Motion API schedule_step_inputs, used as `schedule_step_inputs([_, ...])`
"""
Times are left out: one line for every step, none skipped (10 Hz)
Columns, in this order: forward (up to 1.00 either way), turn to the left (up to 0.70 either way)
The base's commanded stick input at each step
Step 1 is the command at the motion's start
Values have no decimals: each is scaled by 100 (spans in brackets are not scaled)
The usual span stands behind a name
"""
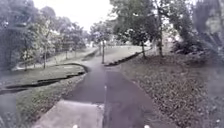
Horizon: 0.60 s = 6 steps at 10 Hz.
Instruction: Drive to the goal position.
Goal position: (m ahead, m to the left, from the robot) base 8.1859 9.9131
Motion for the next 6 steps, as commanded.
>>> schedule_step_inputs([70,0])
schedule_step_inputs([70,0])
schedule_step_inputs([70,0])
schedule_step_inputs([70,0])
schedule_step_inputs([70,0])
schedule_step_inputs([70,0])
